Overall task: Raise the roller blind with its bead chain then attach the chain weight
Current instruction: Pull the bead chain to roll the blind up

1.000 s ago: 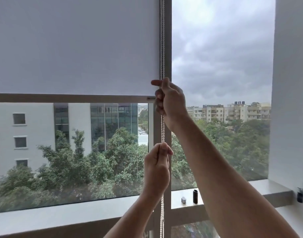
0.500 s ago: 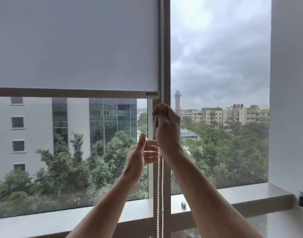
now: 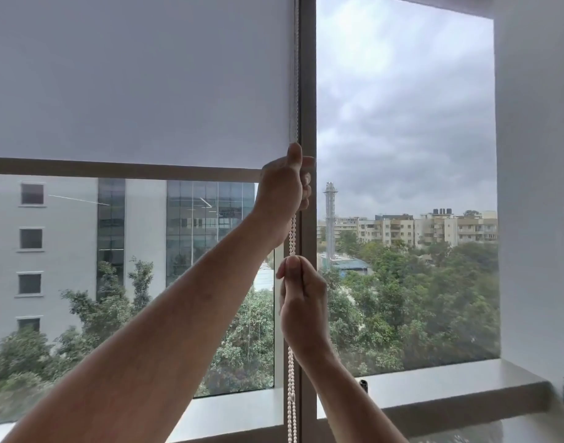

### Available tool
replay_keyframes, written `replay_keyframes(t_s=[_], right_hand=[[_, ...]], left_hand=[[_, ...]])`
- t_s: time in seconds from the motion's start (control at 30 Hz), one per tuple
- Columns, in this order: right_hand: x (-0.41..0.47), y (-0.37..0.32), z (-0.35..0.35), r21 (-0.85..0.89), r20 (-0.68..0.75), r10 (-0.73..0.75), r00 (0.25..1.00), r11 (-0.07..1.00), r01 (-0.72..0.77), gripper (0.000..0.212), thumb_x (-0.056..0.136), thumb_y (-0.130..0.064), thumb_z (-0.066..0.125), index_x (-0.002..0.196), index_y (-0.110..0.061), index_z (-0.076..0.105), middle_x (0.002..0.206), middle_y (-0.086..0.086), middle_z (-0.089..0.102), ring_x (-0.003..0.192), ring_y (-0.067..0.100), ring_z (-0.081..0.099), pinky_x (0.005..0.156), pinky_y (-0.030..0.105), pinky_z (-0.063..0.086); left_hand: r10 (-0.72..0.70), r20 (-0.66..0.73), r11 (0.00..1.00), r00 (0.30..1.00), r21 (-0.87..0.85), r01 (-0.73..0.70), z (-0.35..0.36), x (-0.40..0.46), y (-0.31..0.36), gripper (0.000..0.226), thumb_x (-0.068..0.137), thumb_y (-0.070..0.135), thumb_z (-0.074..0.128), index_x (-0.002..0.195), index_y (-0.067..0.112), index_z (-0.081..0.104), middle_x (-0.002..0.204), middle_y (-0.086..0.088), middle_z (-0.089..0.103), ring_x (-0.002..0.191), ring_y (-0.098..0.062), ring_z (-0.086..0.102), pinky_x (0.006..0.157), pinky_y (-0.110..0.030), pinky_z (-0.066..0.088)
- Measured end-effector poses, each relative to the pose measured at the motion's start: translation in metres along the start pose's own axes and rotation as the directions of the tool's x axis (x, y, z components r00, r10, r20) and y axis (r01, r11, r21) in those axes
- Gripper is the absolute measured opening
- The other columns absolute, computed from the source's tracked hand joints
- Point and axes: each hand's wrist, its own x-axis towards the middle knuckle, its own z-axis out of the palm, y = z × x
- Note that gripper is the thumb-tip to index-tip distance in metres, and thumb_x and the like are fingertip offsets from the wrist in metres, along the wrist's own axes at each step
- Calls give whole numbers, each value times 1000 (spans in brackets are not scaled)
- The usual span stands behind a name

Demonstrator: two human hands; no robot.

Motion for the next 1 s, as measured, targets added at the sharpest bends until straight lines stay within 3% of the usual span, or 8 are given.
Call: replay_keyframes(t_s=[0.1,0.3,0.4,0.53,0.63,0.8,0.9,1.0], right_hand=[[-6,3,-5,19,38,12,999,1000,-12,36,102,-29,40,69,-25,53,50,-13,32,45,10,25,42,26,19],[1,7,-27,66,263,96,960,991,-117,39,98,-37,44,65,-25,63,49,-6,45,41,10,39,42,23,34],[16,4,-36,-30,190,122,974,992,-119,43,94,-43,37,82,-20,72,69,3,73,60,17,68,58,29,55],[50,-17,-33,24,67,161,985,986,-163,59,98,-60,29,101,-22,74,83,7,77,75,15,75,60,27,59],[81,-43,-22,60,12,160,987,985,-161,50,100,-53,36,95,-21,74,79,7,75,72,18,73,61,29,58],[124,-79,2,155,154,203,967,962,-226,43,105,-41,38,109,-6,63,73,10,65,58,20,62,51,29,53],[137,-90,21,205,152,242,958,941,-271,38,108,-36,35,95,-13,63,55,-3,44,41,9,37,39,21,31],[134,-88,33,239,120,195,973,946,-219,40,108,-25,32,76,-17,55,43,-9,35,32,7,27,36,16,23]], left_hand=[[80,-96,995,992,71,-73,9,-7,-7,42,105,28,40,73,18,65,57,3,42,48,-11,38,48,-26,28],[217,-172,972,961,127,-197,7,-23,-20,44,103,26,44,62,24,61,55,4,52,49,-14,37,56,-35,30],[219,-165,964,962,189,-187,6,-34,-29,42,103,24,44,64,24,60,41,17,47,48,-11,41,57,-32,32],[194,-135,969,972,180,-168,1,-51,-49,40,104,23,43,69,21,60,42,17,52,39,2,48,45,-21,40],[230,-146,964,962,169,-205,-4,-63,-63,43,104,17,45,64,25,61,45,18,54,42,4,46,46,-14,37],[252,-151,952,956,218,-217,-12,-77,-83,35,96,34,44,67,27,62,42,10,38,46,-12,30,48,-31,23],[219,-147,962,965,197,-188,-12,-84,-88,35,94,39,43,65,31,61,42,9,36,45,-10,29,47,-31,22],[207,-148,968,967,176,-180,-18,-86,-92,35,93,38,42,65,29,60,41,10,36,43,-9,27,46,-28,21]])
